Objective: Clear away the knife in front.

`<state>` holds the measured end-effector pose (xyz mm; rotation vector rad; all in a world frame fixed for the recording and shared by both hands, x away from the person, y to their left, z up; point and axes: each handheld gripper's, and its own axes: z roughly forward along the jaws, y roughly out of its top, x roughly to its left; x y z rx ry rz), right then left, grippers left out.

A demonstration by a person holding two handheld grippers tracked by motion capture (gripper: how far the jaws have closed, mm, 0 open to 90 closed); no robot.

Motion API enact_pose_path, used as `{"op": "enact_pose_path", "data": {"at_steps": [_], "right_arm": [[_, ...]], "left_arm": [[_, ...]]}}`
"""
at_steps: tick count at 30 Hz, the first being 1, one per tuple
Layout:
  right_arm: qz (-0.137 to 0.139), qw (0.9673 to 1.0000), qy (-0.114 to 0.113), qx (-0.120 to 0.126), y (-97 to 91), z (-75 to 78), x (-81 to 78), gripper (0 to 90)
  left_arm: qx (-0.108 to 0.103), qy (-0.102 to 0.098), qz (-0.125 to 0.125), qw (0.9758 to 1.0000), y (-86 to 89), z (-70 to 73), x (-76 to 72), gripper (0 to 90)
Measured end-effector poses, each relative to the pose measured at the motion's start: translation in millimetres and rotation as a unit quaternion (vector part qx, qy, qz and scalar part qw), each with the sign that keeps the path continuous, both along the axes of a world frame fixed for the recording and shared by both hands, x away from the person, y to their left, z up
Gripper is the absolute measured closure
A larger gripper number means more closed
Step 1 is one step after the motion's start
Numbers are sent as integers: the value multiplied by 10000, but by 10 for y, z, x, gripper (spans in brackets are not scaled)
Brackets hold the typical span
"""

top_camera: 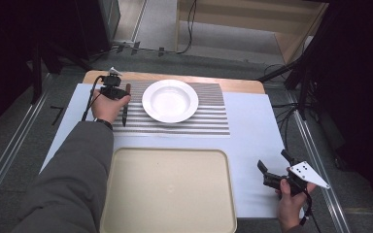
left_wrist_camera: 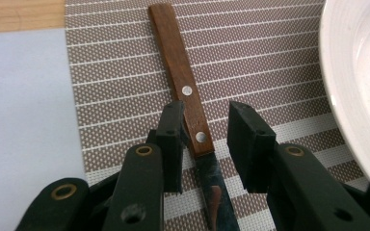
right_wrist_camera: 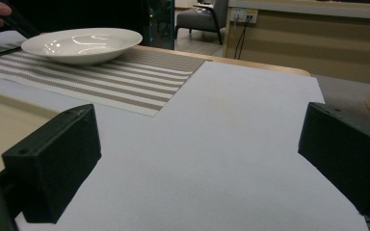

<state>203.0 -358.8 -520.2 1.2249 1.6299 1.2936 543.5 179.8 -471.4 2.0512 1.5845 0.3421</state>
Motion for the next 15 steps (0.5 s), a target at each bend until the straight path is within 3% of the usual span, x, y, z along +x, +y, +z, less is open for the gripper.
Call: {"op": "enact_pose_path", "data": {"at_steps": [2, 4, 9, 10, 15], "right_arm": [[-2, 10000, -1, -1, 0, 0, 0, 0], [-4, 10000, -1, -3, 0, -1, 1, 0], [-15, 10000, -11, -17, -1, -2, 4, 0], [-18, 10000, -11, -18, -1, -2, 4, 0], [-21, 10000, -3, -15, 1, -2, 5, 0]], "left_arm": [[61, 24, 14, 10000, -14, -25, 9, 672], [250, 54, 70, 9996, -34, -52, 17, 672], [285, 35, 85, 9996, -48, -78, 28, 677], [390, 14, 66, 9992, -54, -80, 25, 695], [377, 29, -15, 9993, -16, -82, 29, 754]]}}
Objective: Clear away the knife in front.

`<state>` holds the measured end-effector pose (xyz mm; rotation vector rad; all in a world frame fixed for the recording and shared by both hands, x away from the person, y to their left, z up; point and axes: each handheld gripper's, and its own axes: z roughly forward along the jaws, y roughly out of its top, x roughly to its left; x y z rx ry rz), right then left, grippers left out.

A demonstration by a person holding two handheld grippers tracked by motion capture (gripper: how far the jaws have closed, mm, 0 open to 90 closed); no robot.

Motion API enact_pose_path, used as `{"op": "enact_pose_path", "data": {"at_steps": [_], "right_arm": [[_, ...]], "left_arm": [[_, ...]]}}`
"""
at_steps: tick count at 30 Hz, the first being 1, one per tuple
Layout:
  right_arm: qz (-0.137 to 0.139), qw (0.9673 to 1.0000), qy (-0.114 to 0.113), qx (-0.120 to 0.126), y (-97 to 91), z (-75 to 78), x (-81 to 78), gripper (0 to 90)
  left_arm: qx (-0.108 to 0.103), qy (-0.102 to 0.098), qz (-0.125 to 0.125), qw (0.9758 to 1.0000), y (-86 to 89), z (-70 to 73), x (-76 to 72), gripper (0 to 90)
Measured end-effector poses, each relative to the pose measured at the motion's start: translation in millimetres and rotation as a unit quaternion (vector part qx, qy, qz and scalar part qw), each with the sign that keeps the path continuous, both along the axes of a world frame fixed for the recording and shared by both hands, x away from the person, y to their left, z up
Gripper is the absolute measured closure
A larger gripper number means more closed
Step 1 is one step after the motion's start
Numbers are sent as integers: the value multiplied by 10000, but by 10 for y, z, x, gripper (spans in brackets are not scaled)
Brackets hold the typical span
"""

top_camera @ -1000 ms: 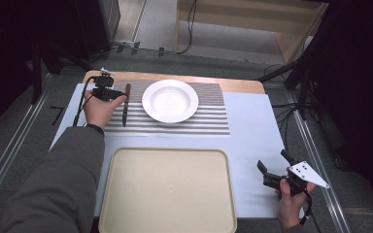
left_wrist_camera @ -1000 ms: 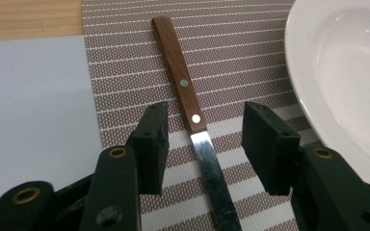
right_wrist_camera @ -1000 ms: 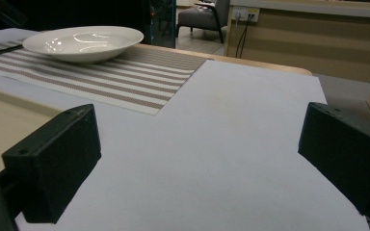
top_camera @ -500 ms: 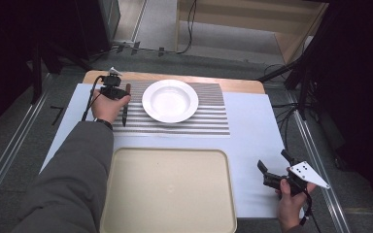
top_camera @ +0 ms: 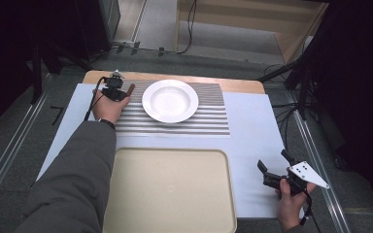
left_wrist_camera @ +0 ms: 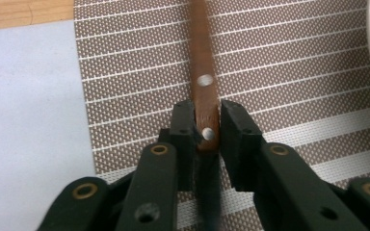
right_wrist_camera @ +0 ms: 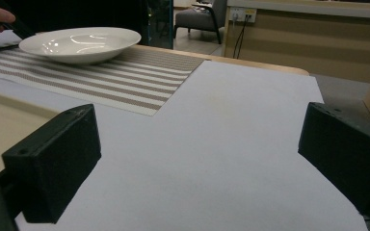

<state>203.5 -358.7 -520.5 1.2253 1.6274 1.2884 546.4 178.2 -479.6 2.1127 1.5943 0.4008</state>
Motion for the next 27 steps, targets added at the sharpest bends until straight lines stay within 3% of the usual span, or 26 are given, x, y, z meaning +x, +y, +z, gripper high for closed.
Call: {"op": "enact_pose_path", "data": {"at_steps": [5, 10, 14, 17, 27], "right_arm": [[-10, 10000, 6, -18, 1, -1, 4, 0], [-11, 10000, 6, -19, 0, -2, 5, 0], [-8, 10000, 7, -17, 0, -1, 5, 0], [-2, 10000, 3, -5, -5, -1, 1, 0], [3, 10000, 0, -9, -2, 0, 0, 0]], "left_arm": [[-12, -17, -61, 10000, 13, -3, -2, 759], [116, -82, -134, 9998, -13, -2, -21, 765], [139, 8, -182, 9997, -15, 19, -43, 766], [0, -51, -203, 9998, 10, 78, -99, 766], [-130, -226, -343, 9991, 72, 270, -239, 766]]}}
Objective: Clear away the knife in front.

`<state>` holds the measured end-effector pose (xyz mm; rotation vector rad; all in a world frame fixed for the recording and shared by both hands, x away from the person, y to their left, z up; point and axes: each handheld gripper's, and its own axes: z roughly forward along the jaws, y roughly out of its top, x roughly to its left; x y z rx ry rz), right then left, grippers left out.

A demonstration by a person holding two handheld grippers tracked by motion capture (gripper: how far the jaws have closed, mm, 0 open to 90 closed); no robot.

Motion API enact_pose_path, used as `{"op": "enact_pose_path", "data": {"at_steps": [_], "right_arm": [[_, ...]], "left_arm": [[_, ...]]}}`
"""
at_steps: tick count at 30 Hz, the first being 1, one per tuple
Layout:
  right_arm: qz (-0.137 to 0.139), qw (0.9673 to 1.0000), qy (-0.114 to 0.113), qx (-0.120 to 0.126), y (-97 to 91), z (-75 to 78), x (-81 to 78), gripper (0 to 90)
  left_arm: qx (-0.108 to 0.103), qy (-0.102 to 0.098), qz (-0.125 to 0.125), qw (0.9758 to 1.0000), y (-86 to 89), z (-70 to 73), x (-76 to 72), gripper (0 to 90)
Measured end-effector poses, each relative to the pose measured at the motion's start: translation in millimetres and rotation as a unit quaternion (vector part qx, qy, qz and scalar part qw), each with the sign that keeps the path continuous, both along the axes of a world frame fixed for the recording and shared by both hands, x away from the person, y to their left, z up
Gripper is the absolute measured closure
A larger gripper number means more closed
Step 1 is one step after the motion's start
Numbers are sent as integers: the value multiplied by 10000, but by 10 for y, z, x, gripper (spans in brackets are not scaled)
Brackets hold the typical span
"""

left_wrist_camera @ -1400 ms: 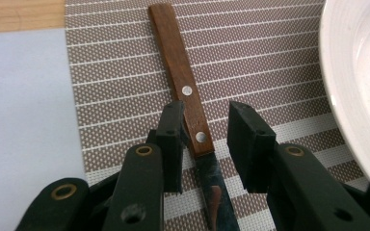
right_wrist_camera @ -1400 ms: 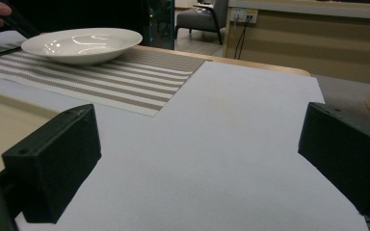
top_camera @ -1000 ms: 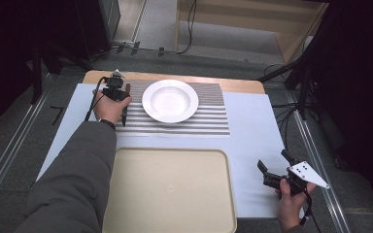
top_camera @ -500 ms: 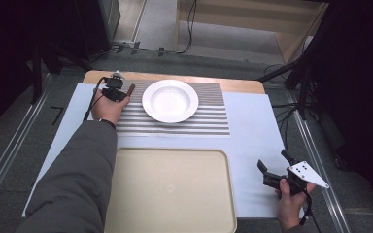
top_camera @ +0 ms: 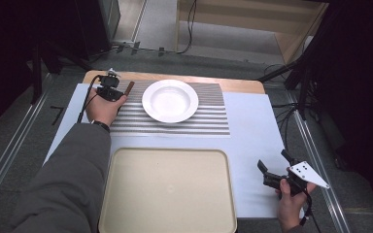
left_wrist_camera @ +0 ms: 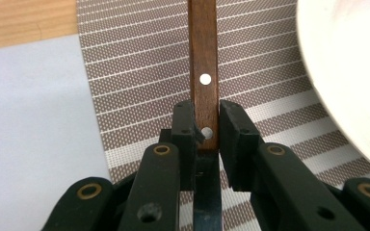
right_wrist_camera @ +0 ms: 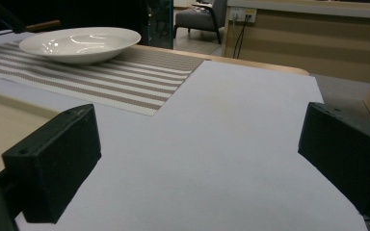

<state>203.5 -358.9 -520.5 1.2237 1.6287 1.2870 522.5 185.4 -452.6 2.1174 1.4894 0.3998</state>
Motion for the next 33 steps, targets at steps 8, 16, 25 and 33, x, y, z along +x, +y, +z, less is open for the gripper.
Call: {"op": "enact_pose_path", "data": {"at_steps": [8, 16, 25, 33], "right_arm": [[-5, 10000, 21, -55, 9, 1, 2, 0], [-21, 9999, 39, -93, 19, 1, 3, 0], [-25, 9999, 57, -97, 21, 2, 4, 0], [-17, 9999, 46, -95, 19, 3, 2, 0]], "left_arm": [[-160, -58, -14, 9999, 86, 81, -176, 765], [-315, -134, -126, 9993, 170, 161, -370, 765], [-369, -255, -377, 9983, 171, 228, -605, 765], [-459, -380, -548, 9967, 167, 292, -828, 765]]}}
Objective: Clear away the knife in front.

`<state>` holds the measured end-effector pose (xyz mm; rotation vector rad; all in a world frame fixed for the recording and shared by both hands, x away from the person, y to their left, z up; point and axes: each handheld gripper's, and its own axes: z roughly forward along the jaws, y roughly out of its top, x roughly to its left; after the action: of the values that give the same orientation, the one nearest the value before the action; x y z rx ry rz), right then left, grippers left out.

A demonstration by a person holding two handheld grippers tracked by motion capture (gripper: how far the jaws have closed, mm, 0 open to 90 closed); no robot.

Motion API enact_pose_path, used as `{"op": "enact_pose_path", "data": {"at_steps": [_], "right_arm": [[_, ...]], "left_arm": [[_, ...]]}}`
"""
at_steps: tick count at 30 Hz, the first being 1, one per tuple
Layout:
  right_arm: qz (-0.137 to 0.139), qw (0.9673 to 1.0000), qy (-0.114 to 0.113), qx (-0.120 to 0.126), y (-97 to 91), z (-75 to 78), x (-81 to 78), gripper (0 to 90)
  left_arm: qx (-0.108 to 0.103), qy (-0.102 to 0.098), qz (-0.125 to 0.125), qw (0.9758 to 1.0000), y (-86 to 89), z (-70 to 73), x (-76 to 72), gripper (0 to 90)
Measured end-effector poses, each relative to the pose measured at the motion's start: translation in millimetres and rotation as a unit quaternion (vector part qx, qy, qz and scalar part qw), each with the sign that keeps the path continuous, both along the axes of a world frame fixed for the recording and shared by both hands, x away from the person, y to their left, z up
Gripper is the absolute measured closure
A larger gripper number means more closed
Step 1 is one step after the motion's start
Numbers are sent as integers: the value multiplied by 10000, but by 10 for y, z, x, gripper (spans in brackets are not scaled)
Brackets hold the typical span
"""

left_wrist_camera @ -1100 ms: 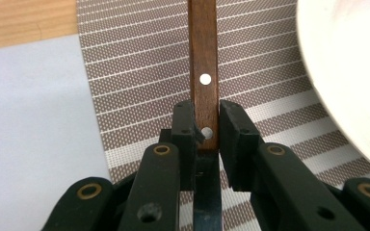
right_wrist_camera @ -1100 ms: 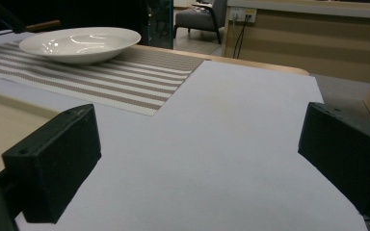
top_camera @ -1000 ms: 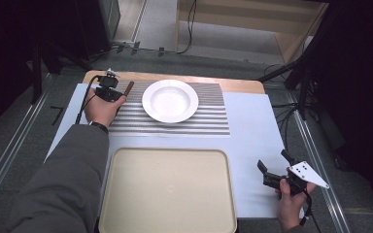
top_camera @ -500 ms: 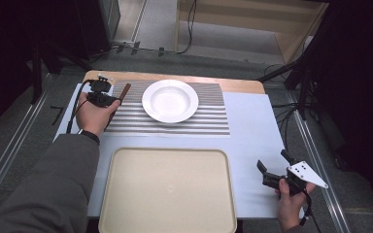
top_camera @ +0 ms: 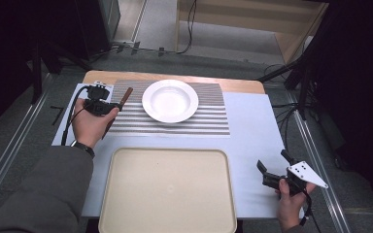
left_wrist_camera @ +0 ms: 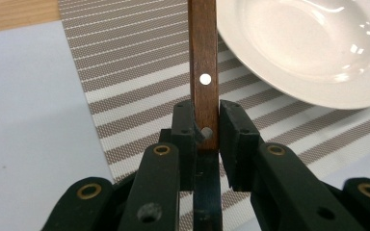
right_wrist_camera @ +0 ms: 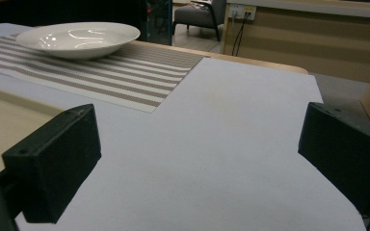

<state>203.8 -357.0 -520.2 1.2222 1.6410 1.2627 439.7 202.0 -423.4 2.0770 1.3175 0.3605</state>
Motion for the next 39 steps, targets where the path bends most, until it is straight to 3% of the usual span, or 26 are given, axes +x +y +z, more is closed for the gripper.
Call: {"op": "enact_pose_path", "data": {"at_steps": [5, 7, 18, 39], "right_arm": [[8, 10000, -5, -19, 2, 0, 2, 0], [10, 10000, -4, -18, 2, 0, 2, 0], [21, 10000, -9, -53, 5, 0, 2, 0], [27, 10000, 16, -39, 13, 2, -2, 0]], "left_arm": [[-12, -38, -77, 10000, -13, 9, -105, 765], [-144, -53, -169, 9997, -21, 8, -180, 765], [-321, -87, -401, 9986, -55, 5, -468, 765], [-453, -129, -728, 9962, -144, -86, -971, 765]]}}
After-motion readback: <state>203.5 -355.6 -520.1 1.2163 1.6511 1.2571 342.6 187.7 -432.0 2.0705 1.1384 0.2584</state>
